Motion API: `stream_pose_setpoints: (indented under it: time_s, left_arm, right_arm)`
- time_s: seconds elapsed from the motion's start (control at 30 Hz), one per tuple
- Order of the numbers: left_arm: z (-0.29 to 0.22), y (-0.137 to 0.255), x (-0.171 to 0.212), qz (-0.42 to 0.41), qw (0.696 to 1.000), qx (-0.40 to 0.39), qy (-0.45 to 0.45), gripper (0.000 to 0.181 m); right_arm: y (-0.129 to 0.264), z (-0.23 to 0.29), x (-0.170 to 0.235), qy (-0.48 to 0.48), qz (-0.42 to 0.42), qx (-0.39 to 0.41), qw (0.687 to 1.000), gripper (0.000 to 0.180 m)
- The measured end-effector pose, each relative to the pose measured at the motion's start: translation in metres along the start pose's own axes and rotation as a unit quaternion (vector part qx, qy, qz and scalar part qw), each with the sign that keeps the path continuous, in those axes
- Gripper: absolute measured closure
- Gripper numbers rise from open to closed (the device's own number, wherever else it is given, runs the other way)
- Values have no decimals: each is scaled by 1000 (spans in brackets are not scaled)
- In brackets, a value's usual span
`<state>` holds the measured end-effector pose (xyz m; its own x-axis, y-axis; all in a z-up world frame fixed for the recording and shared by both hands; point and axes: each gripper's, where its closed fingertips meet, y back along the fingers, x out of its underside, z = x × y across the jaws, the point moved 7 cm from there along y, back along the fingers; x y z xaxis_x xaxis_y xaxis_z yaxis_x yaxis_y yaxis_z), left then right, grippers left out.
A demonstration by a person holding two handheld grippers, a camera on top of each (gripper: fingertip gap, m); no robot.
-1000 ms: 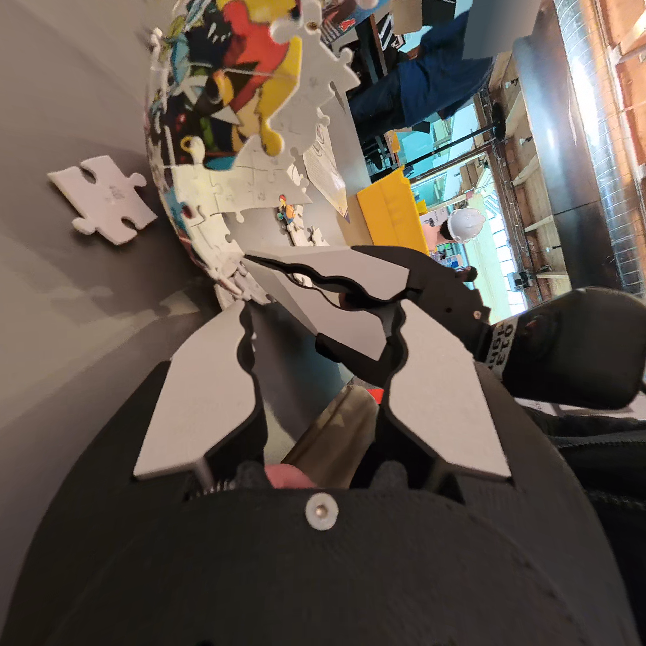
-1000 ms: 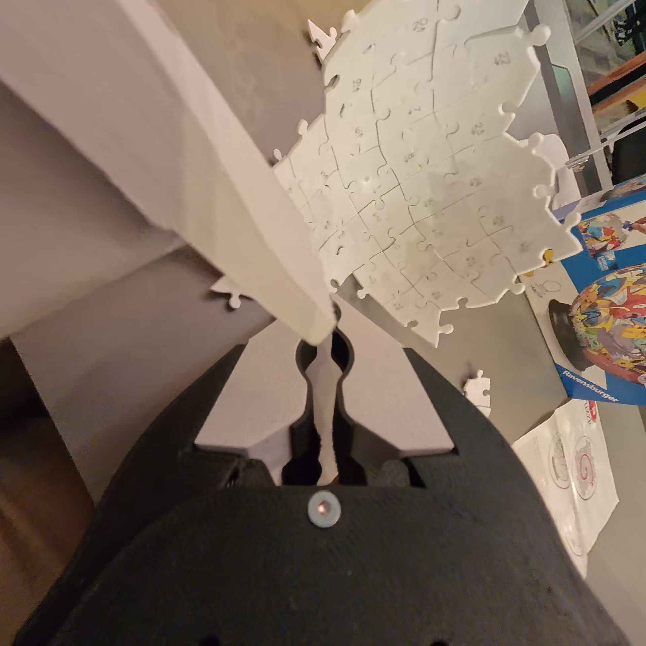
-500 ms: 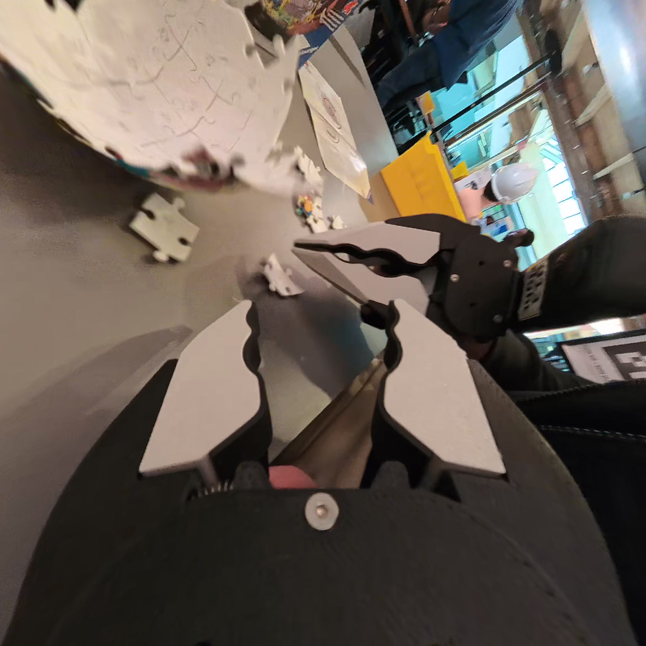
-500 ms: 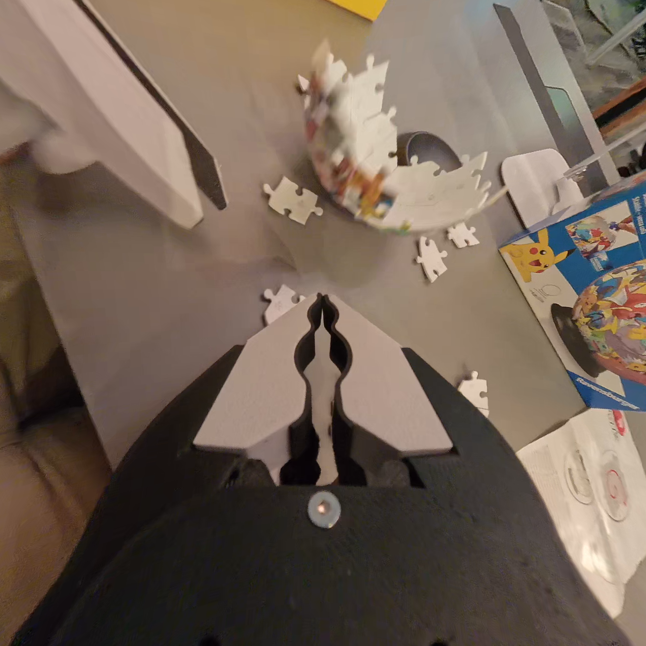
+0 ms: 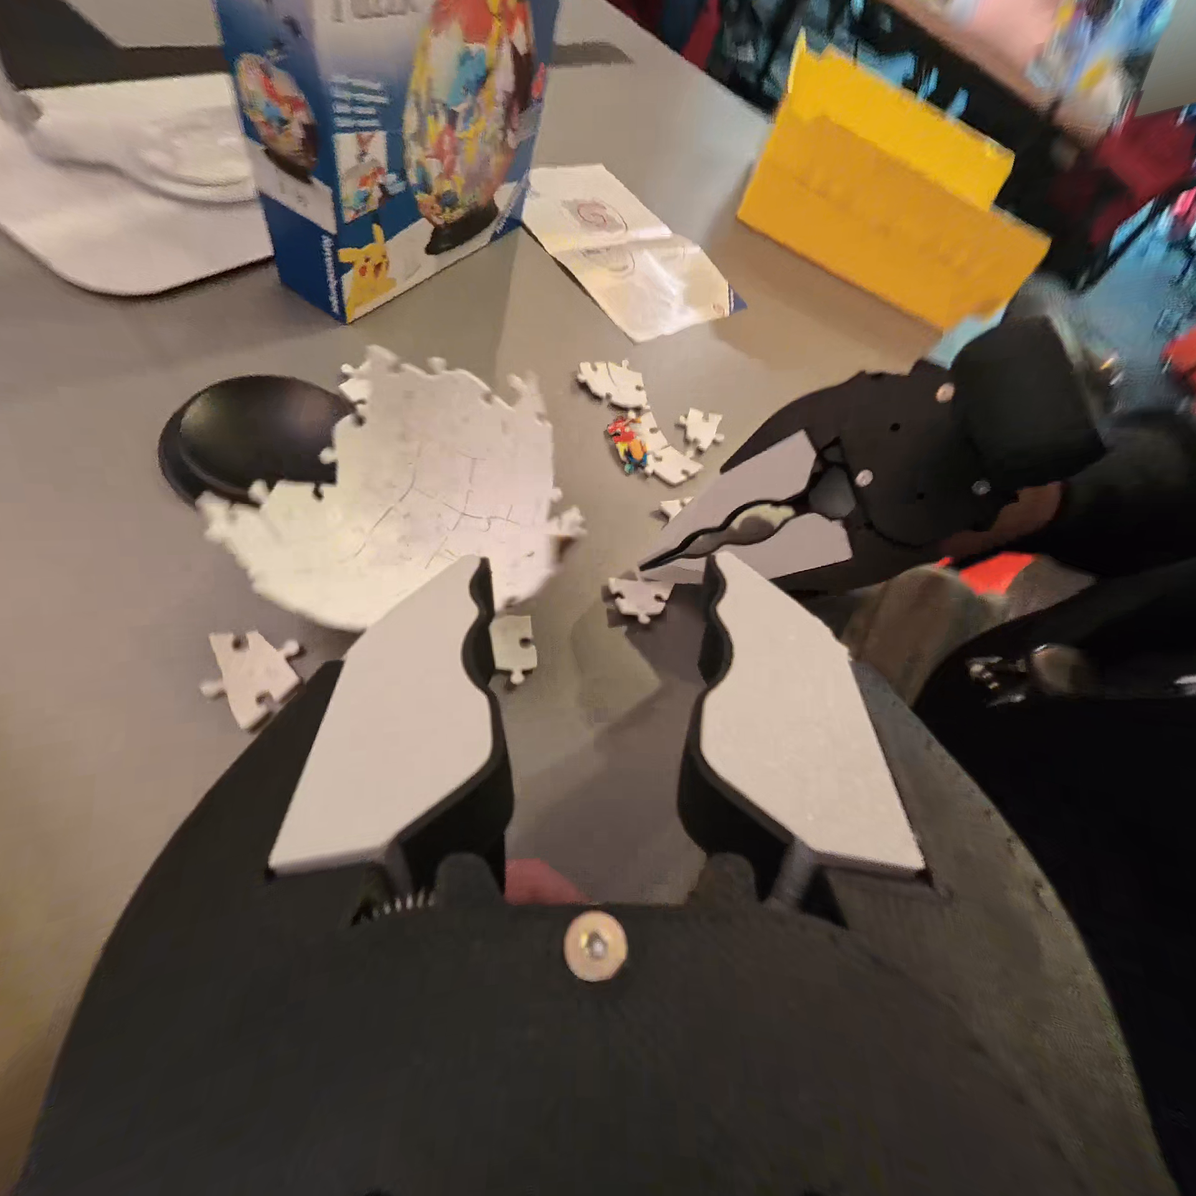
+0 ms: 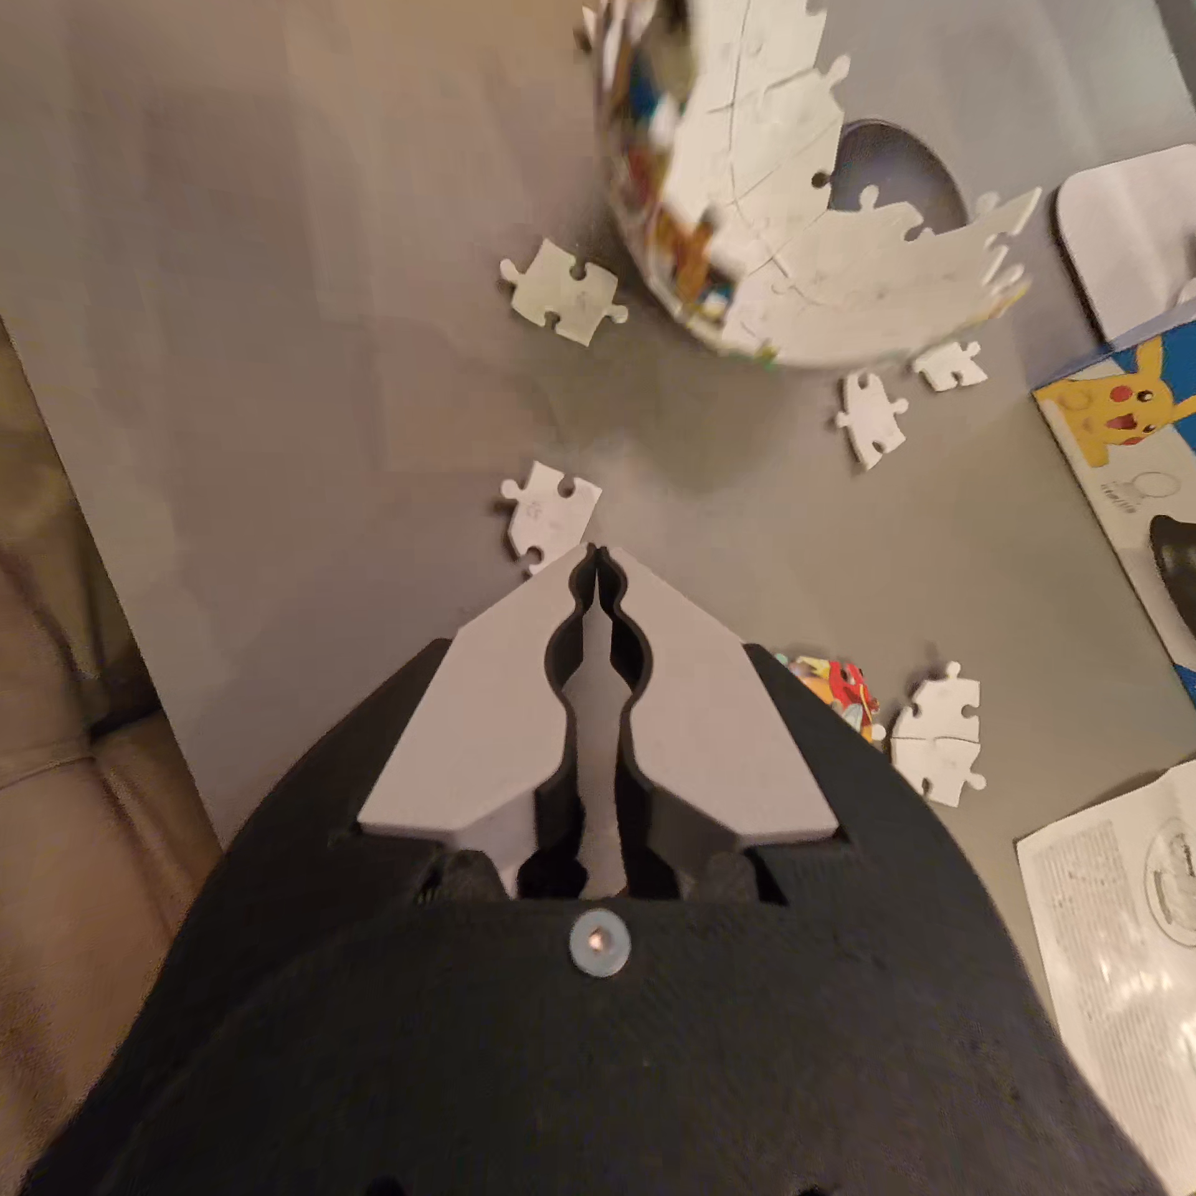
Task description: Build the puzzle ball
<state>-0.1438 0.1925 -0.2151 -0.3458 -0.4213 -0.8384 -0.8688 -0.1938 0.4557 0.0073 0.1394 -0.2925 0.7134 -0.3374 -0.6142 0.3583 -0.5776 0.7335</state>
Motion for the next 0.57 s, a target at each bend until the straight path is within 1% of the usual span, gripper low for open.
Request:
stream_pose_setpoints:
  time_s: [0.03, 0.07, 0.13, 0.27, 0.33, 0.37, 0.5, 0.57]
  left_arm:
    - [0, -8, 0, 25, 999, 4, -29, 120]
    - [2, -15, 2, 48, 998, 3, -48, 118]
    - [2, -28, 5, 79, 995, 29, -61, 120]
    - [2, -36, 10, 101, 991, 60, -69, 117]
    - [3, -42, 15, 111, 990, 63, -65, 117]
    - [1, -46, 18, 122, 988, 68, -71, 117]
    - [-5, -62, 27, 160, 979, 58, -116, 116]
    - [-7, -65, 27, 158, 977, 48, -138, 117]
  right_arm:
    - [0, 0, 0, -3, -1, -4, 1000, 180]
    - [0, 0, 0, -6, -2, -6, 1000, 180]
    - [0, 0, 0, -8, -1, -9, 1000, 180]
    - [2, 0, 1, -25, -7, -29, 999, 180]
    - [1, 0, 1, -31, -8, -32, 999, 180]
    - [1, -1, 0, -32, -9, -31, 999, 176]
    - [2, -4, 2, -39, -3, -41, 998, 173]
    - [4, -9, 4, -45, -5, -43, 998, 172]
